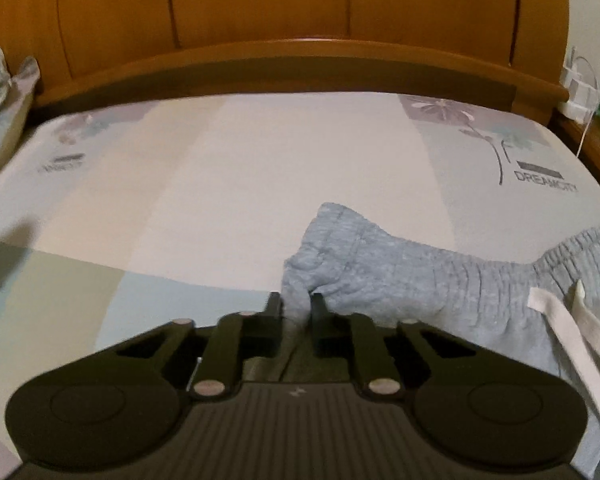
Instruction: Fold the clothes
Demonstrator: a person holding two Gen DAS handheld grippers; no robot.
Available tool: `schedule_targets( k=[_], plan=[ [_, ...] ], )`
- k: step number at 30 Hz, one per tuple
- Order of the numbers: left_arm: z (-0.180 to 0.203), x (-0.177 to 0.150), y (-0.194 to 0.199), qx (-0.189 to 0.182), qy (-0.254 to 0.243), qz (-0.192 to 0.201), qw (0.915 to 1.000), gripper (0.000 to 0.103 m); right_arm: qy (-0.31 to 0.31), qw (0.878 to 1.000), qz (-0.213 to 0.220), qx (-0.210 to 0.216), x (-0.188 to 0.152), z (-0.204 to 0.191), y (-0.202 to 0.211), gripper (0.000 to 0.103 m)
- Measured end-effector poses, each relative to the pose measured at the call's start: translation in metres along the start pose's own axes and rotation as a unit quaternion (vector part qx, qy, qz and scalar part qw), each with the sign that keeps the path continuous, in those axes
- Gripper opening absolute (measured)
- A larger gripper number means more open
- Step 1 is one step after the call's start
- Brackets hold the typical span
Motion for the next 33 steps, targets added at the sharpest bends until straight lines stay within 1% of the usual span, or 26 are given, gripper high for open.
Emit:
schedule_targets(
  k=[2,4,6,8,10,11,13,14,15,16,17,18,19,20,21,22,24,25,27,28,29,30,33],
  plan=[
    [-0.006,0.003,0.006,0.020,0.000,0.008,0.9998,0.009,0.009,1.000,0.003,-0.001,0.001,-0.003,-0.002,0.013],
    [-0.014,0.009,0.011,0.039,0.010,0.014,0.9991,0.009,0.016,1.000,0.009,0.004,0.004,-0.008,-0.001,0.013],
    [-0.015,0.010,0.007,0.051,0.016,0.006,0.9985,0.009,0.017,1.000,0.013,0.005,0.009,-0.012,-0.002,0.012],
    [-0.017,0.010,0.003,0.063,0.021,-0.004,0.9977,0.010,0.005,1.000,0.006,-0.003,0.010,-0.011,-0.008,0.011],
    [-0.014,0.003,-0.009,0.081,0.017,-0.028,0.9962,0.014,-0.012,1.000,-0.007,-0.024,0.007,-0.005,-0.014,0.011],
    [-0.013,0.000,-0.014,0.089,0.015,-0.037,0.9952,0.017,-0.030,0.999,-0.010,-0.026,0.006,0.000,-0.014,0.011],
    [-0.014,0.003,-0.011,0.092,0.024,-0.038,0.9948,0.019,-0.056,0.998,-0.013,-0.030,0.003,0.006,-0.012,0.011],
    [-0.014,0.005,-0.009,0.093,0.027,-0.038,0.9945,0.020,-0.049,0.998,-0.012,-0.032,0.003,0.002,-0.007,0.014],
    [-0.014,0.007,-0.004,0.095,0.023,-0.041,0.9944,0.025,-0.042,0.998,-0.011,-0.034,0.002,-0.002,-0.003,0.017],
    [-0.013,0.010,0.002,0.100,0.014,-0.044,0.9939,0.027,-0.035,0.999,-0.010,-0.036,0.002,-0.007,0.002,0.020],
    [-0.012,0.012,0.008,0.106,0.005,-0.048,0.9932,0.028,-0.027,0.999,-0.009,-0.038,0.002,-0.011,0.006,0.025],
    [-0.013,0.014,0.016,0.113,-0.002,-0.049,0.9924,0.031,-0.020,0.999,-0.008,-0.039,0.002,-0.015,0.011,0.029],
    [-0.013,0.015,0.026,0.118,-0.002,-0.050,0.9918,0.034,-0.013,0.999,-0.007,-0.041,0.002,-0.019,0.016,0.031],
    [-0.014,0.015,0.036,0.122,-0.002,-0.051,0.9912,0.038,-0.006,0.999,-0.006,-0.043,0.001,-0.023,0.020,0.036],
    [-0.014,0.015,0.048,0.125,0.003,-0.051,0.9908,0.040,0.002,0.999,-0.005,-0.045,0.001,-0.027,0.025,0.044],
    [-0.013,0.014,0.061,0.127,0.005,-0.052,0.9905,0.041,0.009,0.999,-0.004,-0.047,0.001,-0.031,0.030,0.048],
    [-0.010,0.010,0.088,0.132,0.011,-0.054,0.9897,0.045,0.024,0.998,-0.002,-0.050,0.001,-0.039,0.039,0.060],
    [-0.009,0.009,0.101,0.135,0.013,-0.055,0.9892,0.046,0.029,0.999,-0.002,-0.046,-0.001,-0.046,0.044,0.062],
    [-0.003,0.001,0.128,0.142,0.010,-0.060,0.9880,0.047,0.033,0.999,-0.009,-0.022,-0.006,-0.064,0.055,0.074],
    [0.002,-0.004,0.145,0.145,0.009,-0.062,0.9875,0.047,0.036,0.999,-0.012,-0.009,-0.009,-0.073,0.060,0.077],
    [0.006,-0.008,0.161,0.148,0.010,-0.064,0.9870,0.048,0.038,0.999,-0.015,0.003,-0.012,-0.082,0.065,0.083],
    [0.009,-0.012,0.176,0.150,0.014,-0.063,0.9866,0.049,0.040,0.999,-0.018,0.015,-0.015,-0.091,0.071,0.087],
    [0.023,-0.027,0.223,0.155,0.029,-0.061,0.9857,0.052,0.045,0.998,-0.025,0.043,-0.026,-0.116,0.085,0.092]
  ],
)
Point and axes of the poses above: each gripper's, at about its wrist camera, not at the fingertips, and y roughly against the way its jaws point, z to its right, x to its top, the point moved 3 cm from there along -y, roughly the way its jaws point, and after that the axes turned 13 degrees about z, right-handed, at the moved point
